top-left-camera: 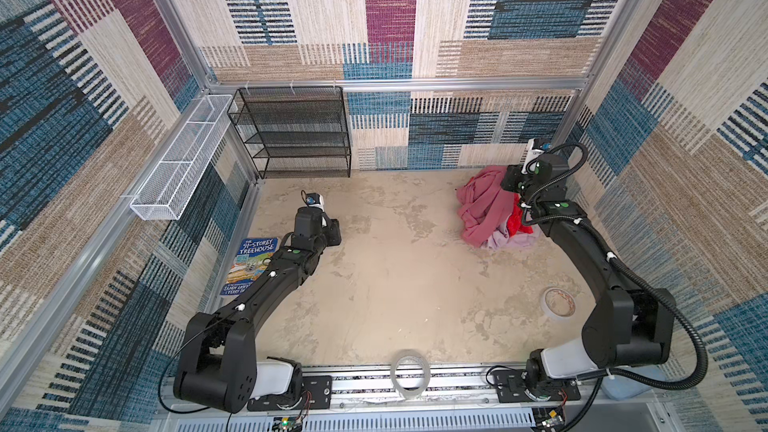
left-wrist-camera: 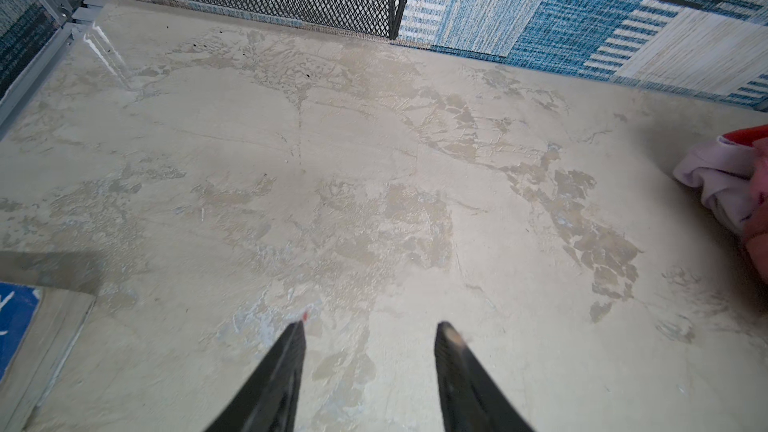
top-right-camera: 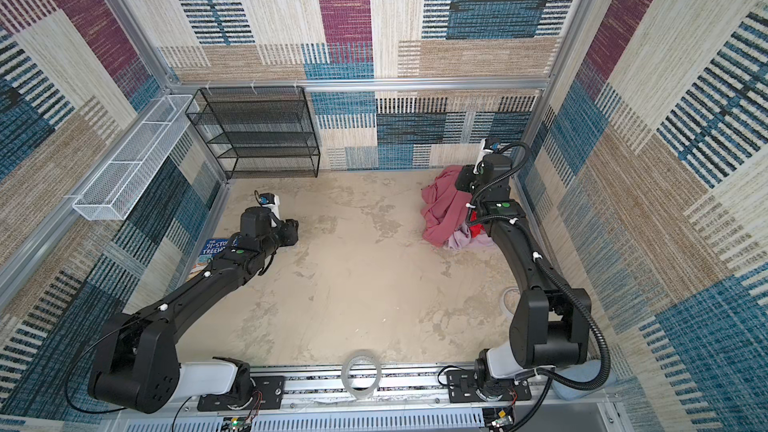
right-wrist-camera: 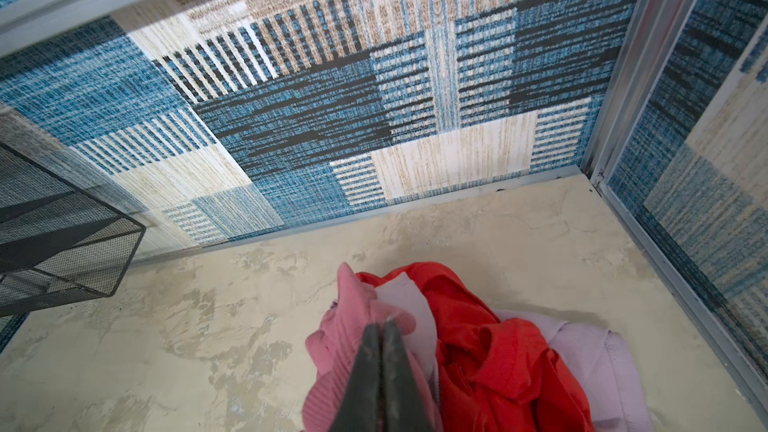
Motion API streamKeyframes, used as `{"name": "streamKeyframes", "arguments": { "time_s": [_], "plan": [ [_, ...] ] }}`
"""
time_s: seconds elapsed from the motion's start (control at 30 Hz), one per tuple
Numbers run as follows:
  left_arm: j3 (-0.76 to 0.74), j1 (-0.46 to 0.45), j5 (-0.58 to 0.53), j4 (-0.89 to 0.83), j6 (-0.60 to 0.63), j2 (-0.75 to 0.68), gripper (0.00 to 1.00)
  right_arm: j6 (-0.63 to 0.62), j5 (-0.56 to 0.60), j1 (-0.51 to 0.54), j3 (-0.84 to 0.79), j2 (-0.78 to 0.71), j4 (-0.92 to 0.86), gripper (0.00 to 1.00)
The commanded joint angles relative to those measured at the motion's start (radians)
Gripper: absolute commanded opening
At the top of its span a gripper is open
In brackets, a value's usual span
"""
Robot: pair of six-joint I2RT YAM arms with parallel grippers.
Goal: Pick out a specific cloth from the pile
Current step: 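Lift the pink shirt up out of the pile with the right gripper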
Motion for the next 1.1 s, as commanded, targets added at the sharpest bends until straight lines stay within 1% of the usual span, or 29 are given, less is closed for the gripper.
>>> {"name": "streamKeyframes", "arguments": {
  "time_s": [0.0, 0.17, 0.27, 0.43, 0.57, 0.8, 0.9, 1.07],
  "plan": [
    [0.014, 0.001, 0.015, -0.002, 0.006, 0.002, 0.54, 0.000, -0.030, -0.003, 0.028, -0.015, 0.035, 0.00],
    [0.015, -0.001, 0.012, 0.005, -0.004, 0.003, 0.54, -0.011, -0.048, -0.003, 0.075, -0.036, 0.029, 0.00],
    [0.021, 0.000, 0.029, 0.007, -0.017, 0.011, 0.54, -0.014, -0.065, -0.003, 0.105, -0.041, 0.011, 0.00],
    [0.027, 0.000, 0.028, 0.011, -0.040, 0.018, 0.53, -0.014, -0.113, -0.003, 0.133, -0.066, 0.016, 0.00],
    [0.037, -0.001, 0.046, 0.011, -0.052, 0.013, 0.53, -0.018, -0.165, -0.003, 0.182, -0.073, -0.015, 0.00],
    [0.050, -0.001, 0.063, 0.004, -0.083, -0.042, 0.52, -0.017, -0.250, 0.002, 0.237, -0.097, -0.038, 0.00],
    [0.078, 0.000, 0.021, -0.056, -0.113, -0.072, 0.51, -0.019, -0.288, 0.018, 0.257, -0.108, -0.041, 0.00],
    [0.164, -0.004, -0.015, -0.201, -0.117, -0.094, 0.51, -0.050, -0.283, 0.087, 0.313, -0.106, -0.079, 0.00]
  ]
}}
